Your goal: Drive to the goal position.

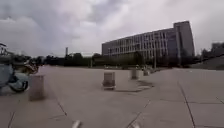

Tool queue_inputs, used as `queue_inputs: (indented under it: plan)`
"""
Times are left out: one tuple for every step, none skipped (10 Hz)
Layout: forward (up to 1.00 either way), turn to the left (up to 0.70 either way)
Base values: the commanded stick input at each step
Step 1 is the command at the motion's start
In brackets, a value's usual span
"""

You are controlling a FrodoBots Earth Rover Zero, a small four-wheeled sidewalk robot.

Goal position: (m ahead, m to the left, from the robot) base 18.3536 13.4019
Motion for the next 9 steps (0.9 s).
queue_inputs:
  plan:
    - [0.85, 0.24]
    - [0.85, 0.26]
    - [0.85, 0.26]
    - [0.85, 0.02]
    - [0.85, -0.03]
    - [0.85, 0.0]
    - [0.85, 0.0]
    - [0.85, 0.0]
    - [0.85, 0.0]
